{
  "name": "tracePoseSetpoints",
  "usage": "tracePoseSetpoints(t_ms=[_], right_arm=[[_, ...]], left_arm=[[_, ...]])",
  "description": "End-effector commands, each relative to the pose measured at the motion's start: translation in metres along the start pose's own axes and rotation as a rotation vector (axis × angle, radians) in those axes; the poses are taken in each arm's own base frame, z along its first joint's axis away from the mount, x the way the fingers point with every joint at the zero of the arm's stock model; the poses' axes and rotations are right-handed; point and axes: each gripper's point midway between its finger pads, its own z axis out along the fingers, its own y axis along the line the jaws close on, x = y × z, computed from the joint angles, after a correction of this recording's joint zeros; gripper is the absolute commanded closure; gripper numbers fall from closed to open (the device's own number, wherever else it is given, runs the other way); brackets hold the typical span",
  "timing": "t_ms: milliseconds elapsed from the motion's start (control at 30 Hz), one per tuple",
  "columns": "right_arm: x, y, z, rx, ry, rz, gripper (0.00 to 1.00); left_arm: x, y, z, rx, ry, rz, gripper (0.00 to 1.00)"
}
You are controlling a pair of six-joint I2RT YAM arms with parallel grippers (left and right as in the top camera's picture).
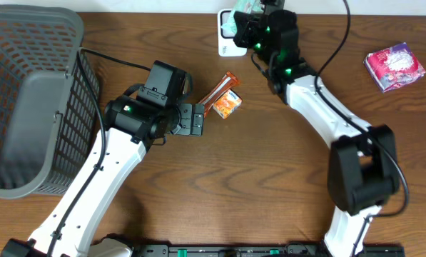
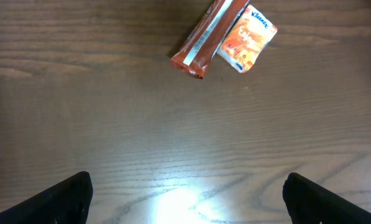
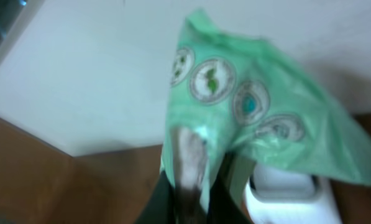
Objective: Scan the item barcode
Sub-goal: 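Lift the green pack and hold it over the white scanner, then carry the green pack to the far right and release it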
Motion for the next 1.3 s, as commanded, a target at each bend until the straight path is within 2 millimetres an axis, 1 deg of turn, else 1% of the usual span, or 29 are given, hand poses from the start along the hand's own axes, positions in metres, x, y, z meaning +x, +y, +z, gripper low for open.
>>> tracePoseSetpoints(t_ms=[0, 33, 133, 233, 267, 367, 400, 433, 533, 567, 600, 633, 700, 733, 767, 800, 833, 900, 967, 1033, 1133, 1167, 1200, 1267], right_arm=[[0.022, -0.025, 0.028, 0.021, -0.036, 0.209, 0.99], [0.025, -0.031, 0.036, 0.022, -0.039, 0.236, 0.99], [0.030, -0.040, 0.057, 0.024, -0.014, 0.248, 0.99], [0.032, -0.038, 0.074, 0.032, 0.041, 0.211, 0.99], [0.031, -0.037, 0.078, 0.042, 0.064, 0.170, 0.99], [0.022, -0.032, 0.079, 0.080, 0.097, 0.047, 0.99], [0.011, -0.027, 0.076, 0.102, 0.109, -0.007, 0.99], [0.005, -0.027, 0.074, 0.109, 0.114, -0.022, 0.99], [-0.011, -0.036, 0.066, 0.153, 0.143, -0.053, 0.99], [-0.018, -0.043, 0.061, 0.178, 0.156, -0.065, 0.99], [-0.024, -0.054, 0.055, 0.215, 0.163, -0.070, 0.99], [-0.038, -0.087, 0.038, 0.339, 0.170, -0.076, 0.99], [-0.051, -0.127, 0.015, 0.487, 0.188, -0.111, 0.99], [-0.055, -0.151, 0.001, 0.563, 0.212, -0.140, 0.99], [-0.058, -0.166, -0.010, 0.609, 0.240, -0.168, 0.99], [-0.057, -0.184, -0.022, 0.639, 0.292, -0.216, 0.99], [-0.054, -0.208, -0.039, 0.676, 0.376, -0.276, 0.99], [-0.047, -0.240, -0.067, 0.725, 0.507, -0.337, 0.99], [-0.041, -0.265, -0.091, 0.755, 0.606, -0.363, 0.99], [-0.039, -0.284, -0.110, 0.778, 0.665, -0.371, 0.98], [-0.042, -0.311, -0.135, 0.827, 0.698, -0.336, 0.84], [-0.044, -0.323, -0.146, 0.853, 0.697, -0.296, 0.60], [-0.045, -0.328, -0.151, 0.869, 0.693, -0.270, 0.46], [-0.047, -0.337, -0.162, 0.901, 0.681, -0.212, 0.33]], left_arm=[[0.000, 0.001, 0.000, 0.001, 0.004, -0.002, 0.02], [0.000, 0.001, 0.000, 0.001, 0.005, -0.002, 0.02], [0.000, 0.001, 0.000, 0.001, 0.005, -0.002, 0.02], [0.000, 0.001, 0.000, 0.001, 0.004, -0.002, 0.02], [0.000, 0.001, 0.000, 0.001, 0.005, -0.002, 0.02], [0.000, 0.001, 0.000, 0.001, 0.004, -0.002, 0.02], [0.000, 0.001, 0.000, 0.001, 0.004, -0.002, 0.02], [0.000, 0.001, 0.000, 0.001, 0.005, -0.002, 0.02], [0.000, 0.001, 0.000, 0.001, 0.005, -0.002, 0.02], [0.000, 0.001, 0.000, 0.001, 0.004, -0.002, 0.02], [0.000, 0.001, 0.000, 0.001, 0.004, -0.002, 0.02], [0.000, 0.001, 0.000, 0.001, 0.005, -0.002, 0.02], [0.000, 0.001, 0.000, 0.001, 0.005, -0.002, 0.02], [0.000, 0.001, 0.000, 0.001, 0.005, -0.002, 0.02], [0.000, 0.001, 0.000, 0.001, 0.005, -0.002, 0.02], [0.000, 0.001, 0.000, 0.001, 0.004, -0.002, 0.02], [0.000, 0.001, 0.000, 0.001, 0.005, -0.002, 0.02], [0.000, 0.001, 0.000, 0.001, 0.004, -0.002, 0.02], [0.000, 0.001, 0.000, 0.001, 0.004, -0.002, 0.02], [0.000, 0.001, 0.000, 0.001, 0.004, -0.002, 0.02], [0.000, 0.001, 0.000, 0.001, 0.005, -0.002, 0.02], [0.000, 0.001, 0.000, 0.001, 0.005, -0.002, 0.02], [0.000, 0.001, 0.000, 0.001, 0.004, -0.002, 0.02], [0.000, 0.001, 0.000, 0.001, 0.004, -0.002, 0.02]])
